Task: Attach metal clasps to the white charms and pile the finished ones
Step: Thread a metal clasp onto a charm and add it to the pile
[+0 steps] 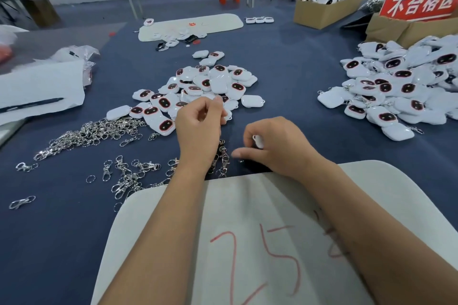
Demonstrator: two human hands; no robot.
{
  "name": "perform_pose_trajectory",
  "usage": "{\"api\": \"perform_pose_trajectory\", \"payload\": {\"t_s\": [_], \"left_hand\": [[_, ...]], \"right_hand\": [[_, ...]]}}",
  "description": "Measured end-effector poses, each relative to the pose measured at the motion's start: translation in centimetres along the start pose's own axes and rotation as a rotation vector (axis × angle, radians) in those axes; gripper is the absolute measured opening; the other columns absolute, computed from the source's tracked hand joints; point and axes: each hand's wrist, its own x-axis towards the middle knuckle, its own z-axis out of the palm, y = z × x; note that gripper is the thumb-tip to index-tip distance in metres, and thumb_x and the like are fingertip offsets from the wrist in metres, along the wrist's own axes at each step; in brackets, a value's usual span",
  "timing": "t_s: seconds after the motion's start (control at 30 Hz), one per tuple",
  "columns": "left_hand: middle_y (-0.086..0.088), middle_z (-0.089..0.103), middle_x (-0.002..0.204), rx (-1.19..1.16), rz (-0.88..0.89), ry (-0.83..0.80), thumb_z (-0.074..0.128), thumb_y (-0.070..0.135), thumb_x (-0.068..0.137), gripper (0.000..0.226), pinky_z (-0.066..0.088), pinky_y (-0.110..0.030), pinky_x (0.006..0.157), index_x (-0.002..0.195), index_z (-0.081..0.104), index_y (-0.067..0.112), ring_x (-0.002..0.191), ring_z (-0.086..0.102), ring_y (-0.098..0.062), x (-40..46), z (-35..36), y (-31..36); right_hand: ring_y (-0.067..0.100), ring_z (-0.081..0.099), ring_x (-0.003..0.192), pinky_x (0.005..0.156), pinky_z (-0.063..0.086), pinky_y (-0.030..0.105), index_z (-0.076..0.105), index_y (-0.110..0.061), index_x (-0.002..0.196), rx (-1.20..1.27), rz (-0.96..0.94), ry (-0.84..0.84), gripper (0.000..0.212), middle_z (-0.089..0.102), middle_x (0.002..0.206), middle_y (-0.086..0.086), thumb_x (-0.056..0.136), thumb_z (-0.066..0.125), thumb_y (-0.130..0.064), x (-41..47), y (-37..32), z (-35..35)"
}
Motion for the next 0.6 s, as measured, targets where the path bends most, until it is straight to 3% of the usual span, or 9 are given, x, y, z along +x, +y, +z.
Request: {"api": "perform_pose_trajectory", "payload": {"t_s": [0.17,0.27,0.4,0.47,0.6], "left_hand": [[-0.004,0.067,0.072,0.222,0.1,-0.24,0.059,0.014,0.087,0.014,0.052,-0.042,0.067,0.075,0.067,0.016,0.069,0.061,-0.025,-0.7,0.8,-0.1],[0.006,0.068,0.074,0.323,0.127,-0.351,0.051,0.008,0.071,0.024,0.054,-0.033,0.067,0.08,0.069,0.021,0.073,0.064,-0.015,-1.1,1.2,-0.1],[0.008,0.069,0.077,0.296,0.153,-0.296,0.047,0.008,0.071,0.028,0.041,-0.013,0.062,0.081,0.07,0.02,0.077,0.063,-0.008,-0.8,1.1,-0.1],[0.006,0.069,0.078,0.269,0.152,-0.248,0.048,0.012,0.074,0.025,0.041,-0.014,0.061,0.081,0.07,0.021,0.077,0.062,-0.01,-0.8,1.0,-0.1],[0.002,0.069,0.077,0.259,0.181,-0.213,0.054,0.012,0.08,0.019,0.043,-0.018,0.06,0.081,0.07,0.021,0.075,0.06,-0.016,-0.8,1.0,-0.2]], "right_hand": [[0.015,0.05,0.067,0.061,0.035,0.036,0.052,-0.03,0.068,0.025,0.071,0.103,0.035,0.052,0.063,-0.011,0.092,0.073,-0.047,0.0,0.2,0.2],[0.015,0.051,0.064,0.061,0.04,0.035,0.058,-0.026,0.074,0.136,0.098,0.192,0.029,0.056,0.063,-0.007,0.091,0.074,-0.044,0.0,0.7,-0.2],[0.013,0.056,0.078,0.071,0.045,0.031,0.069,-0.027,0.091,0.146,0.029,-0.021,0.034,0.064,0.082,-0.006,0.077,0.085,-0.054,-0.3,1.3,-1.7],[0.012,0.056,0.087,0.076,0.045,0.029,0.07,-0.03,0.097,0.059,-0.005,-0.107,0.038,0.062,0.091,-0.008,0.075,0.087,-0.056,-0.3,1.4,-1.9],[0.015,0.057,0.089,0.079,0.046,0.037,0.065,-0.03,0.086,0.001,0.015,-0.02,0.017,0.063,0.092,-0.009,0.094,0.072,-0.043,-0.1,1.1,-0.9]]}}
